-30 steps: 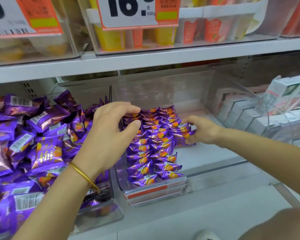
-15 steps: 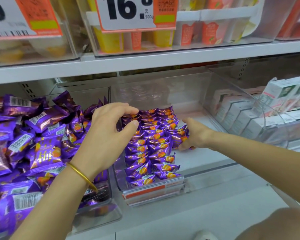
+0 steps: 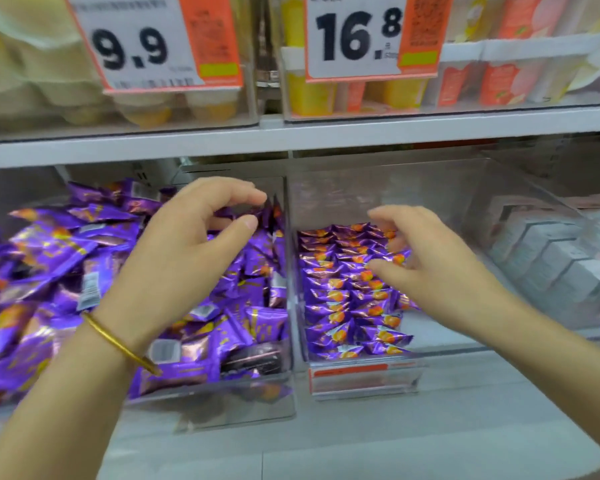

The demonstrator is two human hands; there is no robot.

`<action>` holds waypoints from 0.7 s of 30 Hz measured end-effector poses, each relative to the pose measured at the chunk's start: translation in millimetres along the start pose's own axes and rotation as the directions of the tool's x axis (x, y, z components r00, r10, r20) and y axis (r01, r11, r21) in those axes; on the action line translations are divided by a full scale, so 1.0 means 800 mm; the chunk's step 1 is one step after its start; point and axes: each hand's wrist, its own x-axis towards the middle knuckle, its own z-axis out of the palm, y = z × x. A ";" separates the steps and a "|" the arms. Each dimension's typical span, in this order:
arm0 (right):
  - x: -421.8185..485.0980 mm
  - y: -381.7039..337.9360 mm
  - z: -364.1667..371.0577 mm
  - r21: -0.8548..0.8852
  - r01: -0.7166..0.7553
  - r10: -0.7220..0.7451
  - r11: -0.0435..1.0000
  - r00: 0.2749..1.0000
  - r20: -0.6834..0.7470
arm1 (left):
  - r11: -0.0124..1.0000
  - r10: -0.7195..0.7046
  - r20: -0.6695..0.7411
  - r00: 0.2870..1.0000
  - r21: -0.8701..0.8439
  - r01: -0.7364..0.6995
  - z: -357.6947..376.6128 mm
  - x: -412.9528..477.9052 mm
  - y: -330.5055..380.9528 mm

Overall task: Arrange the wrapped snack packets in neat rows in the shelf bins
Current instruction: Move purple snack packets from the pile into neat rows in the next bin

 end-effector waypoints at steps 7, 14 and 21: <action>-0.001 -0.126 0.036 0.006 0.442 -0.442 0.897 0.897 -0.010 | 0.943 0.003 0.193 0.981 0.326 -0.067 -0.066 -0.047 -0.021; 0.022 -0.159 0.071 -0.106 0.420 -0.315 0.901 0.803 0.507 | 0.910 -0.017 0.363 0.932 0.391 -0.136 -0.102 -0.079 -0.044; 0.029 -0.166 0.078 -0.203 0.467 -0.249 0.861 0.734 0.632 | 0.844 -0.143 0.371 0.918 0.530 -0.083 -0.086 -0.092 -0.056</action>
